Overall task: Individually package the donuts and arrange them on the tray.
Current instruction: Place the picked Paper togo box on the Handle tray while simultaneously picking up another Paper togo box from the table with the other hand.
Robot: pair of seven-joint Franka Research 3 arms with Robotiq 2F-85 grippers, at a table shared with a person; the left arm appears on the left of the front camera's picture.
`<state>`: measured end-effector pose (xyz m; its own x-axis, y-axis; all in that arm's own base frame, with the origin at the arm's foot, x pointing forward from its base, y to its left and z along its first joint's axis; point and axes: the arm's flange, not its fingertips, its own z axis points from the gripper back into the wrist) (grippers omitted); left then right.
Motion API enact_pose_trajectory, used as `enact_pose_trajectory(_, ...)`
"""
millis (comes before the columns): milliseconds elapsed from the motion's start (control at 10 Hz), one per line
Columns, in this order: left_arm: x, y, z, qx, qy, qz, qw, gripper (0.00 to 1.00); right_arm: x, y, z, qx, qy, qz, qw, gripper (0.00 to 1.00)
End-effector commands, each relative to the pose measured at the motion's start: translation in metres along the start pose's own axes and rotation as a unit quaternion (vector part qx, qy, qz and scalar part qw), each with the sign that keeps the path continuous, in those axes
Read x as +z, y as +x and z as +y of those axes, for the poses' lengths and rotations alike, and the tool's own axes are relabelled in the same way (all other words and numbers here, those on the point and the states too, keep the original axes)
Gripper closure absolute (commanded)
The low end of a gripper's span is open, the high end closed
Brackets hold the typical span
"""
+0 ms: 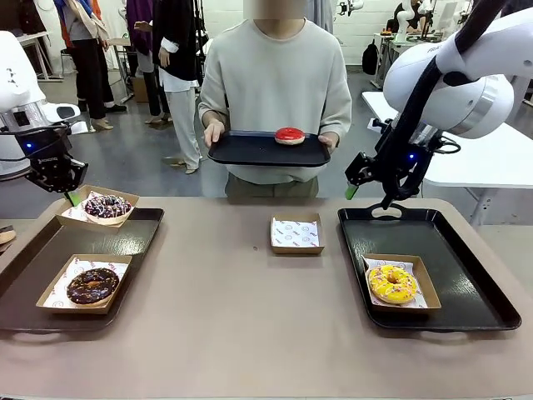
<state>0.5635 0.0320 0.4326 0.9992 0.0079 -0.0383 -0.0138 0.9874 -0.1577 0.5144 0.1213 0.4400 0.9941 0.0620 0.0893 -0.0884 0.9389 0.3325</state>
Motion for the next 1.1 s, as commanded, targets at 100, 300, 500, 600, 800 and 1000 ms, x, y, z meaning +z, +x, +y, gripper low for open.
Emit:
enact_pose_trajectory(100, 0.001, -0.001, 0.001, 0.000, 0.001, 0.002, 1.000, 0.99, -0.003, 0.001, 0.001, 0.000, -0.009, -0.002, 1.000, 0.00)
enact_pose_trajectory(300, 0.000, 0.000, 0.000, 0.000, 0.000, 0.000, 1.000, 0.99, -0.006, 0.001, 0.004, 0.018, -0.012, 0.011, 1.000, 0.00)
enact_pose_trajectory(500, -0.008, 0.007, 0.000, 0.006, 0.028, -0.001, 1.000, 0.99, -0.018, 0.013, 0.023, 0.032, -0.042, 0.016, 0.998, 0.00)
enact_pose_trajectory(600, -0.010, 0.009, 0.004, 0.017, 0.034, -0.009, 0.999, 0.99, -0.024, 0.018, 0.035, 0.042, -0.054, 0.018, 0.997, 0.00)
enact_pose_trajectory(800, -0.016, 0.010, 0.017, 0.024, 0.039, -0.020, 0.999, 0.99, -0.040, 0.031, 0.060, 0.059, -0.075, 0.021, 0.995, 0.00)
enact_pose_trajectory(1000, -0.024, 0.015, 0.029, 0.037, 0.033, -0.020, 0.999, 0.99, -0.059, 0.048, 0.077, 0.058, -0.103, 0.027, 0.993, 0.00)
